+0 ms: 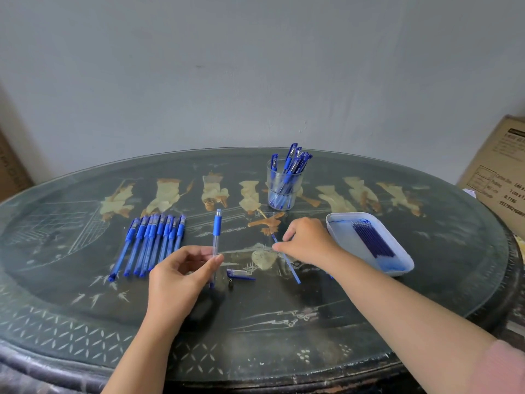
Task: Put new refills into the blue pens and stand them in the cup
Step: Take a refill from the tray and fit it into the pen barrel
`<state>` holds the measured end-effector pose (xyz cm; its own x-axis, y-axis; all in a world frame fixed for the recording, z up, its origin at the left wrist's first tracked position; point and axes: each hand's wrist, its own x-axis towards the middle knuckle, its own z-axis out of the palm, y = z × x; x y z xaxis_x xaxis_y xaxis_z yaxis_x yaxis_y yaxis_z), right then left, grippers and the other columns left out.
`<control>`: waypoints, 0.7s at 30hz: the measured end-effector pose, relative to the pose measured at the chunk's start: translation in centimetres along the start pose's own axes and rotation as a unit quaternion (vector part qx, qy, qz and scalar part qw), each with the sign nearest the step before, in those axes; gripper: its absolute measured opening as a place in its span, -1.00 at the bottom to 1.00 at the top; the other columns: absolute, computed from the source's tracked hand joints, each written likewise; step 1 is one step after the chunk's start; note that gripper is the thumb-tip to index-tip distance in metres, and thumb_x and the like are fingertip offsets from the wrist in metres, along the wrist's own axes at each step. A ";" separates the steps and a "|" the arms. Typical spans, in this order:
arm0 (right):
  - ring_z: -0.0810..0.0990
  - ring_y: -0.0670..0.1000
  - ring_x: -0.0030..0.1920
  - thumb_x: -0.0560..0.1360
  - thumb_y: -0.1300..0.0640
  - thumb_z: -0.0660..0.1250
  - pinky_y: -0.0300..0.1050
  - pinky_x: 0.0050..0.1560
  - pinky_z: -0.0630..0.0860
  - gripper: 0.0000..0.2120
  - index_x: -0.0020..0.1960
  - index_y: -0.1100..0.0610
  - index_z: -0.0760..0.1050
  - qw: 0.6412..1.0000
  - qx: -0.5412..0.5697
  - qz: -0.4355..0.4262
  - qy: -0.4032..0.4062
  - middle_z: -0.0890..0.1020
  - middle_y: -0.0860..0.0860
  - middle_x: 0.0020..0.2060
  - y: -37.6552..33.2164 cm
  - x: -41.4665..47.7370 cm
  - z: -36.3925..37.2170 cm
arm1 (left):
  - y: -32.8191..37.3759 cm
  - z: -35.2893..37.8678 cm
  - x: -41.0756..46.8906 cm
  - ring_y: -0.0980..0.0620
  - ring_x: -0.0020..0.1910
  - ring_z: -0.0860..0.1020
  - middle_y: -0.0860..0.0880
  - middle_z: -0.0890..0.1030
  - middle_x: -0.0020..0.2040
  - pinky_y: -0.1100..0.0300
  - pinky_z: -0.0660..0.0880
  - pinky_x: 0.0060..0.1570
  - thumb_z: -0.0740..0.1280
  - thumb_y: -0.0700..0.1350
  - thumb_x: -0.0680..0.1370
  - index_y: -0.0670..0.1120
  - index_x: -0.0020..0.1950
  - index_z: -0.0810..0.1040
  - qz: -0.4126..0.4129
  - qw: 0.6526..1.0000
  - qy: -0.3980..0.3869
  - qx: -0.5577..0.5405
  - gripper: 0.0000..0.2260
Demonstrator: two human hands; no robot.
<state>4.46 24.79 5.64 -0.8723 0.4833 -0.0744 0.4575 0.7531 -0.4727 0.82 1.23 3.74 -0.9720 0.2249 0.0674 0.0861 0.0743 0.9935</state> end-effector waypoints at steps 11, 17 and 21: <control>0.56 0.11 -0.33 0.39 0.26 0.35 -0.11 -0.33 0.52 -0.88 -0.31 0.26 0.48 0.994 0.022 0.103 0.016 0.53 0.11 -0.38 -0.5 0.6 -0.5 | -0.1 -0.2 -0.1 0.05 -0.33 0.60 -0.03 0.70 -0.23 0.14 0.60 -0.17 0.54 -0.14 0.40 -0.04 -0.10 0.68 0.002 1.000 -0.005 0.006 -0.89; 0.62 0.11 -0.41 0.40 0.29 0.38 0.03 -0.20 0.68 -0.83 -0.03 0.34 0.59 0.984 0.086 0.158 0.005 0.64 0.16 -0.37 1.1 1.6 -2.2 | 0.0 -0.1 0.0 0.09 -0.36 0.59 0.01 0.69 -0.25 0.21 0.59 -0.21 0.54 -0.13 0.40 -0.02 -0.12 0.68 0.009 1.000 -0.001 0.015 -0.90; 0.61 0.07 -0.44 0.45 0.26 0.43 -0.06 -0.22 0.68 -0.84 -0.02 0.33 0.58 0.983 0.067 0.170 0.004 0.65 0.16 -0.36 1.6 1.8 -2.5 | 0.0 -0.2 -0.1 0.08 -0.36 0.60 0.01 0.69 -0.25 0.22 0.58 -0.22 0.53 -0.13 0.40 -0.02 -0.11 0.68 0.013 1.000 -0.005 0.018 -0.90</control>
<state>4.07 28.03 6.94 -0.6719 0.7004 -0.2408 0.6946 0.4830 -0.5331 0.86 1.00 3.75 -0.9673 0.2368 0.0911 0.1182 0.1028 0.9877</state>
